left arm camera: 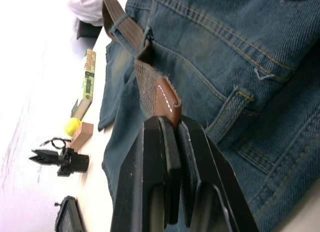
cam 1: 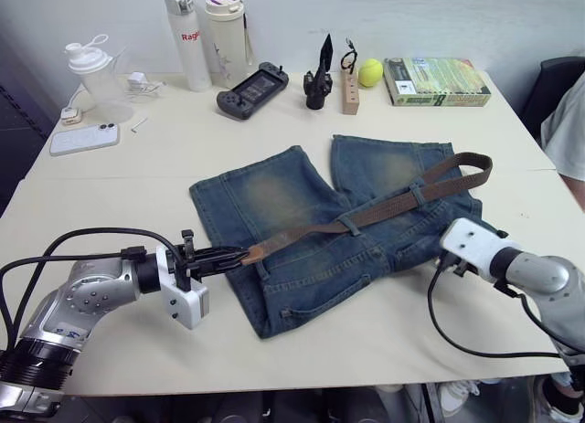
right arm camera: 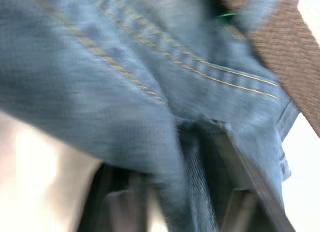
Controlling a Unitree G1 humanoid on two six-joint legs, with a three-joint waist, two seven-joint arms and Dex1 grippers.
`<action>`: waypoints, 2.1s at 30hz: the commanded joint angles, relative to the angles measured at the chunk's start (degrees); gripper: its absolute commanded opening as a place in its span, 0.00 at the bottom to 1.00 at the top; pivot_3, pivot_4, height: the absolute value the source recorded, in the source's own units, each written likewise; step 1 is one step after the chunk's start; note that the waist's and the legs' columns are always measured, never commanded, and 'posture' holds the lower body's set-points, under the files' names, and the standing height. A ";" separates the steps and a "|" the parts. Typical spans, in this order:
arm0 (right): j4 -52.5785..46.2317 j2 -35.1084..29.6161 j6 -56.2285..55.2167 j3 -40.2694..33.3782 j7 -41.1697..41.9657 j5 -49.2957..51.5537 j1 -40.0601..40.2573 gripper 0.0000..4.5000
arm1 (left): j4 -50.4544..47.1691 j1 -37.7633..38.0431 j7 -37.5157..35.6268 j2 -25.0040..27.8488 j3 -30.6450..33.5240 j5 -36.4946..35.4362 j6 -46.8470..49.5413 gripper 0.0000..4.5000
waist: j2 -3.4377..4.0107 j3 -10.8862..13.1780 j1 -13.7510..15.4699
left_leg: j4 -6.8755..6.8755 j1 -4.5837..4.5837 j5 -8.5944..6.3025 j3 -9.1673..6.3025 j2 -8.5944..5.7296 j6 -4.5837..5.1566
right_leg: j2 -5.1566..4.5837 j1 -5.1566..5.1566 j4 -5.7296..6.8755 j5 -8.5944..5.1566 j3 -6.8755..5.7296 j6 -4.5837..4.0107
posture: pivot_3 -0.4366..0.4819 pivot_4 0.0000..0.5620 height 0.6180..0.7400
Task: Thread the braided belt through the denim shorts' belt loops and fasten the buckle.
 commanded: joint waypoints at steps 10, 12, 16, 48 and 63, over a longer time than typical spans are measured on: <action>-13.11 8.89 46.59 -7.20 -25.01 96.11 -12.67 0.97 | 3.68 -0.10 4.72 -0.21 3.64 6.54 -8.64 0.00 | 0.00 0.01 -1.25 | -0.07 -0.02 -0.09 -0.54 0.15 -0.07 | -0.02 0.31 -0.23 0.03 -0.10 -0.13 | 0.48 0.27 1.00; -13.52 7.28 40.94 -1.49 -32.21 105.41 -9.36 0.97 | 4.01 -0.21 5.05 -0.11 3.45 6.73 -8.74 0.00 | 0.15 0.10 -1.04 | -0.06 -0.14 -0.11 -0.69 0.04 -0.03 | -0.08 0.31 -0.19 0.03 -0.41 -0.13 | 0.48 0.27 1.00; -12.05 23.12 27.47 8.15 -51.50 108.07 -5.45 0.97 | 2.99 -0.57 5.87 -0.29 3.42 6.95 -9.04 0.00 | -0.07 0.04 -1.64 | 0.09 -0.15 -0.15 -0.53 -0.06 0.11 | -0.12 0.39 -0.30 0.11 -0.86 0.04 | 0.48 0.27 1.00; -2.66 49.15 14.63 8.00 -77.37 107.81 -8.93 0.00 | -2.08 2.30 5.27 1.70 2.95 0.59 -4.08 0.18 | 0.08 0.12 -2.87 | -0.19 -0.19 -0.06 0.20 0.06 0.05 | -0.08 -0.46 0.15 0.11 0.11 0.02 | 0.48 0.27 1.00; -2.04 44.24 15.30 6.93 -67.53 100.86 -9.80 0.00 | -20.38 35.18 -14.48 7.35 20.61 -41.23 41.33 0.81 | 0.15 0.16 -3.29 | -0.17 -0.19 -0.09 0.25 0.18 0.02 | 0.03 -0.48 0.05 0.06 0.57 -0.05 | 0.48 0.27 1.00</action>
